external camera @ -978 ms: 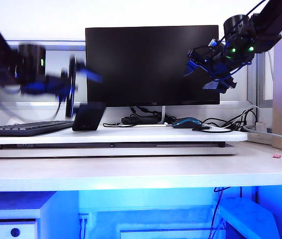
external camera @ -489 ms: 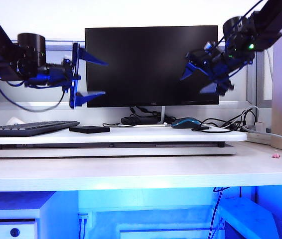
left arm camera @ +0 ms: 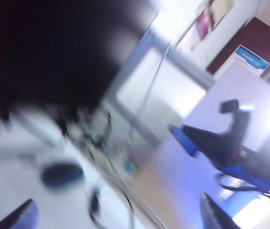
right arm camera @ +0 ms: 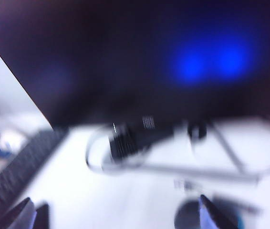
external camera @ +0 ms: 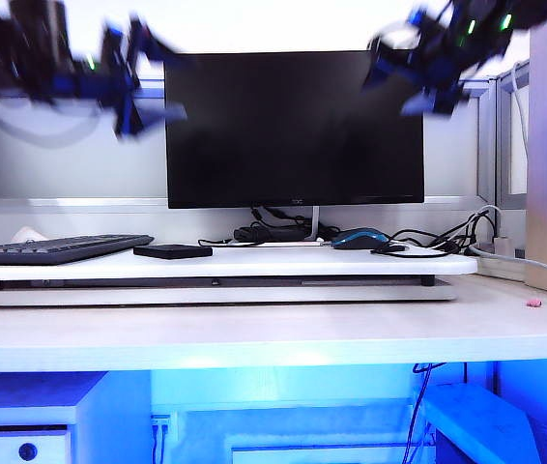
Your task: Unplug the data cable of the portable hard drive.
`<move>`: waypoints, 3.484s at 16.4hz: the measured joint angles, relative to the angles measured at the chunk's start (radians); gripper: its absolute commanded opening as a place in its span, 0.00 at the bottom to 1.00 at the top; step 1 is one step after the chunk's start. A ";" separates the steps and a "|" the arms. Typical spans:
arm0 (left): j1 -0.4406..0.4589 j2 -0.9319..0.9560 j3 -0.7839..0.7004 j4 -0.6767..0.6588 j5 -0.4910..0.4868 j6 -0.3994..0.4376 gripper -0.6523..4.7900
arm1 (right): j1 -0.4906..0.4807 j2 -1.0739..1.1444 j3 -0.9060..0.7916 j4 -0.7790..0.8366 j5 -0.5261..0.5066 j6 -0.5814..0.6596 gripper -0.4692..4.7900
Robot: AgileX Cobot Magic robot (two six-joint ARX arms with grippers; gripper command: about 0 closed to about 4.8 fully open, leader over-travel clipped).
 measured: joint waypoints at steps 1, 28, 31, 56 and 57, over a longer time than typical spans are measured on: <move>0.011 -0.045 0.001 -0.021 -0.008 0.055 1.00 | -0.001 -0.032 0.001 0.002 0.001 -0.003 0.93; 0.136 -1.049 -0.003 -1.182 -0.304 0.779 1.00 | -0.001 -0.935 -0.082 -0.747 -0.002 -0.245 0.90; 0.136 -1.189 -0.098 -1.211 -0.305 0.797 1.00 | -0.001 -1.089 -0.245 -0.707 0.012 -0.237 0.89; 0.135 -2.078 -1.566 -0.816 -0.536 0.529 0.48 | -0.001 -2.003 -1.834 -0.054 0.178 -0.097 0.42; 0.135 -2.078 -1.580 -0.816 -0.564 0.523 0.43 | -0.001 -2.004 -1.854 -0.057 0.178 -0.095 0.35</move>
